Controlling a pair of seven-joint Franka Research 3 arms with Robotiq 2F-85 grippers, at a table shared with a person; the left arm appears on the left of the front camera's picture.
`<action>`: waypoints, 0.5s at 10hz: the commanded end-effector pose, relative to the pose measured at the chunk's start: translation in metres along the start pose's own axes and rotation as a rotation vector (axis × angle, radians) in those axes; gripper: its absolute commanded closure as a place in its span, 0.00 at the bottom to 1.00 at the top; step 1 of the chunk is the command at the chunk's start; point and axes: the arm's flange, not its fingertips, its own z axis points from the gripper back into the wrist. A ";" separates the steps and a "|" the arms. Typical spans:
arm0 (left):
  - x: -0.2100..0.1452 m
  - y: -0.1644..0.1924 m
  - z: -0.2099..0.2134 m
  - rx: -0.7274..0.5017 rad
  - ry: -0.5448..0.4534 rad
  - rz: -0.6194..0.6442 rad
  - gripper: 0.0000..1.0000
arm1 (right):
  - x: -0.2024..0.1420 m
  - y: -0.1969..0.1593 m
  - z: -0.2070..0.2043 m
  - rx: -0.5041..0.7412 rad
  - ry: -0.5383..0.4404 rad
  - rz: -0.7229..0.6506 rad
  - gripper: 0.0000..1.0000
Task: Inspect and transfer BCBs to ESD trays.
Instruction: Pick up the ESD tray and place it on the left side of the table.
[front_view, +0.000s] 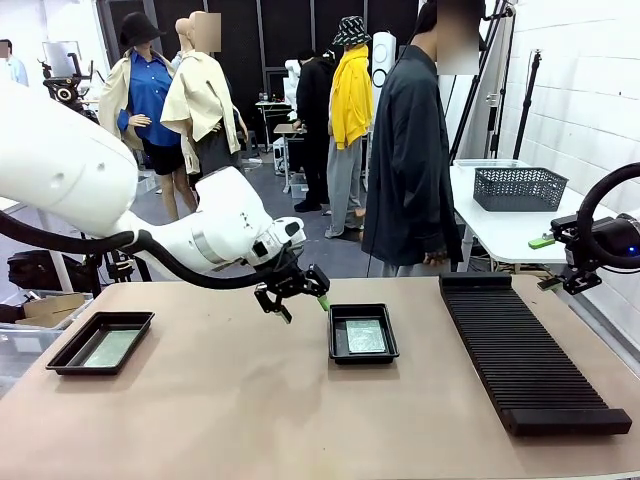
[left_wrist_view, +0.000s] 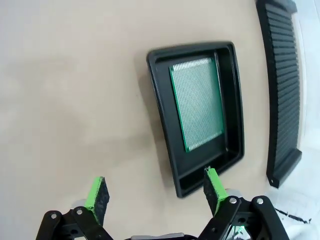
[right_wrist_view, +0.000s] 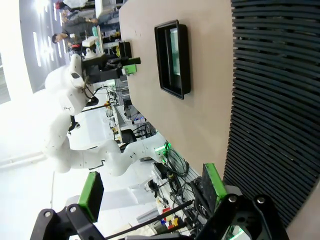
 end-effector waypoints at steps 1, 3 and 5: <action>0.018 -0.010 -0.015 0.041 -0.053 0.047 0.00 | -0.002 0.002 -0.003 -0.011 -0.012 -0.010 0.00; 0.029 -0.015 -0.034 0.049 -0.064 0.059 0.00 | -0.002 0.002 -0.003 -0.011 -0.012 -0.010 0.00; 0.033 -0.019 -0.048 0.046 -0.049 0.068 0.00 | -0.002 0.002 -0.003 -0.011 -0.012 -0.010 0.00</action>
